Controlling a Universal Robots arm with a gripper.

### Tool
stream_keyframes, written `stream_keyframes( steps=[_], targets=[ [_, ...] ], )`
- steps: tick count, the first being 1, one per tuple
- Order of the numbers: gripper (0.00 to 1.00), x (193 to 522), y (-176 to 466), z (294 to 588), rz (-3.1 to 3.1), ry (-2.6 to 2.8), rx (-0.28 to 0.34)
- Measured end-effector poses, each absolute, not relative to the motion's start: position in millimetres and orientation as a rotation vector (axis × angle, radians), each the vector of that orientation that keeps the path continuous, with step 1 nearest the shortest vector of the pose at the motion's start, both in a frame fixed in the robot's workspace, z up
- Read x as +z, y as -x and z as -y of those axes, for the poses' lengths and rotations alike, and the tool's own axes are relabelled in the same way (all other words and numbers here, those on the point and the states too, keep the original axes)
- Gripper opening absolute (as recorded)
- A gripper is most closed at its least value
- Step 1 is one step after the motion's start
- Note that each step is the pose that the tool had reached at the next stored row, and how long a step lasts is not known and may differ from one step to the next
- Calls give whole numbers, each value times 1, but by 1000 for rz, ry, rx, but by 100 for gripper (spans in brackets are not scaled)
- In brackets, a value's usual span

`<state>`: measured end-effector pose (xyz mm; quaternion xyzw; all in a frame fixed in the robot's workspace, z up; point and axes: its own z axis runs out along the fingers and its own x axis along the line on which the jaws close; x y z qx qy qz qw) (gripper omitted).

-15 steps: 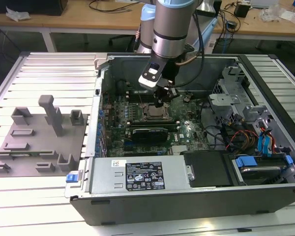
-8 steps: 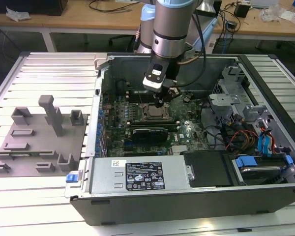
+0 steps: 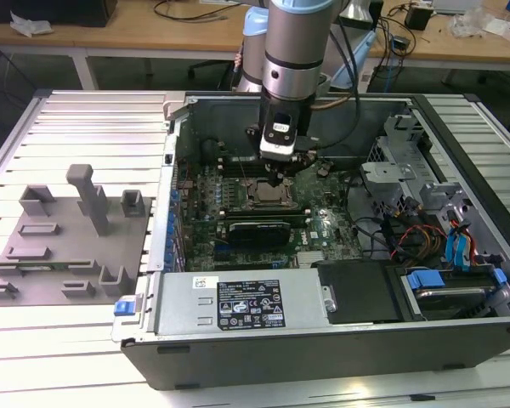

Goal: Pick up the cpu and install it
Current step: 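Close the cpu cover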

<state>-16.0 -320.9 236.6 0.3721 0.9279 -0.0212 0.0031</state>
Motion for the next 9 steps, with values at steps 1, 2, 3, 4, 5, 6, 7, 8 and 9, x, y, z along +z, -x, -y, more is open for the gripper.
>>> stream_keyframes(
  steps=[1, 2, 3, 4, 5, 6, 7, 8, 9],
  targets=[
    [11, 237, 16, 321, -2925, -1127, -66],
    [11, 237, 16, 321, -2944, -1072, -66],
    [11, 237, 16, 321, -2968, -1001, -66],
    [11, 237, 16, 321, -2987, -940, -65],
    [11, 237, 16, 321, -2999, -900, -65],
    [11, 237, 16, 321, -3014, -844, -65],
    [11, 237, 16, 321, -3025, -802, -64],
    [11, 237, 16, 321, -3037, -752, -64],
    [11, 237, 16, 321, -3044, -724, -64]
  ],
)
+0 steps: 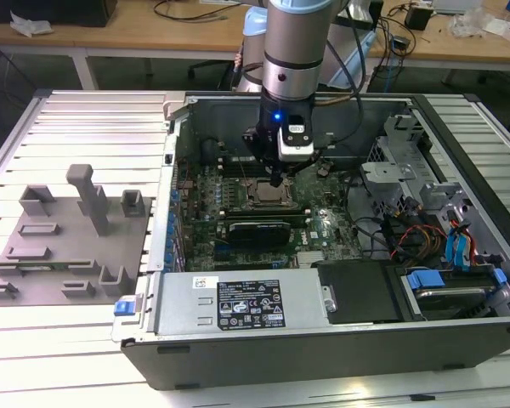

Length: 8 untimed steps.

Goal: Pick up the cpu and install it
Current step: 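Close the cpu cover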

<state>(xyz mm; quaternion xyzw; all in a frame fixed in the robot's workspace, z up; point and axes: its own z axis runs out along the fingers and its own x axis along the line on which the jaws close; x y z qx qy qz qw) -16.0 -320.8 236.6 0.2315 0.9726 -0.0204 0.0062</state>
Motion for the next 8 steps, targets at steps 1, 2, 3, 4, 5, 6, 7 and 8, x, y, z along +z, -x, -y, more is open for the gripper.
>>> stream_keyframes(
  steps=[1, 2, 3, 4, 5, 6, 7, 8],
  targets=[
    [11, 237, 16, 321, -3051, -691, -64],
    [11, 237, 16, 321, -3061, -641, -63],
    [11, 237, 16, 321, -3073, -575, -63],
    [11, 236, 16, 321, -3079, -539, -63],
    [11, 236, 16, 321, -3084, -513, -63],
    [11, 236, 16, 321, -3090, -467, -62],
    [11, 236, 16, 321, -3098, -409, -62],
    [11, 236, 16, 321, -3102, -369, -62]
  ],
)
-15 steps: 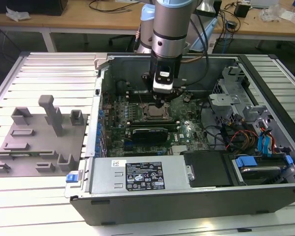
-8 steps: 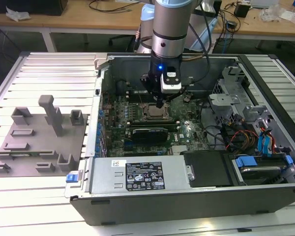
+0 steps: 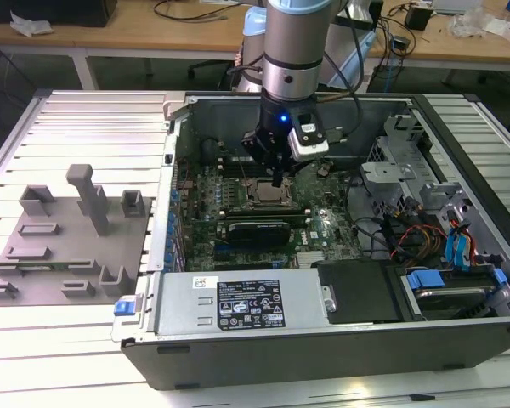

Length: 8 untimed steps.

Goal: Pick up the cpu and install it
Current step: 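Close the cpu cover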

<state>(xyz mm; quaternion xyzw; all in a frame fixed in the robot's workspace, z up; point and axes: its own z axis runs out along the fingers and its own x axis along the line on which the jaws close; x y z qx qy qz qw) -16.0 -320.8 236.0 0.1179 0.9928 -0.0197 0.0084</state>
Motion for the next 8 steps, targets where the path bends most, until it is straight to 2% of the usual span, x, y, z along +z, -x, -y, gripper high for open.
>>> stream_keyframes(
  steps=[8],
  targets=[
    [11, 234, 16, 321, -3119, -121, -59]
  ],
)
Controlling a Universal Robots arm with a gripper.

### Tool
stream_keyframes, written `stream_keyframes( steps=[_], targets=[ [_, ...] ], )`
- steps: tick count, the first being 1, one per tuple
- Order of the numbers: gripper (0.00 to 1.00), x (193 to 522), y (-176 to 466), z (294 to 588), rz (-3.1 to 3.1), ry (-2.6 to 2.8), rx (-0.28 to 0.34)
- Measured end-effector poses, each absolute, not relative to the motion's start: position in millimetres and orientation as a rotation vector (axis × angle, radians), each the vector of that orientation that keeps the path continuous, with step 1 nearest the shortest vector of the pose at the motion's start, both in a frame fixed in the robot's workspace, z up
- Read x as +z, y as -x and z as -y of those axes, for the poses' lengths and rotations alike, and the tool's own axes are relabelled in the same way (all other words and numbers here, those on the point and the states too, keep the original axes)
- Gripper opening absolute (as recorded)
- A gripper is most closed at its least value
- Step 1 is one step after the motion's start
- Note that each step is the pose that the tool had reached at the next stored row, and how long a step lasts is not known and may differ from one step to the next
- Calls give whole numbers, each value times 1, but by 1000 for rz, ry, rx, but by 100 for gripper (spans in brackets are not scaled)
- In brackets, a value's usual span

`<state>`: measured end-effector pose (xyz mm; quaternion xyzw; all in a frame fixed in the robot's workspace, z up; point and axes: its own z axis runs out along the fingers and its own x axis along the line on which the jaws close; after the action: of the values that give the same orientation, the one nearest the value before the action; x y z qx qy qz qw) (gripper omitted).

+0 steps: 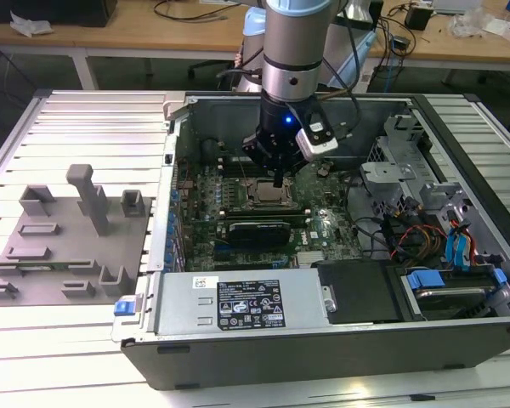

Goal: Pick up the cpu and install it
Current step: 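Close the cpu cover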

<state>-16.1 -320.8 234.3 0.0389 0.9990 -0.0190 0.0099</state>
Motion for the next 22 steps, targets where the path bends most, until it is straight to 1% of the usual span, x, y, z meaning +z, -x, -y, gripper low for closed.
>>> stream_keyframes(
  steps=[4, 8, 19, 22],
  targets=[
    [11, 234, 18, 321, -3118, -120, -59],
    [11, 231, 33, 321, -3111, -121, -58],
    [11, 216, 58, 320, -3095, -118, -57],
    [11, 211, 63, 316, -3089, -104, -56]
  ],
)
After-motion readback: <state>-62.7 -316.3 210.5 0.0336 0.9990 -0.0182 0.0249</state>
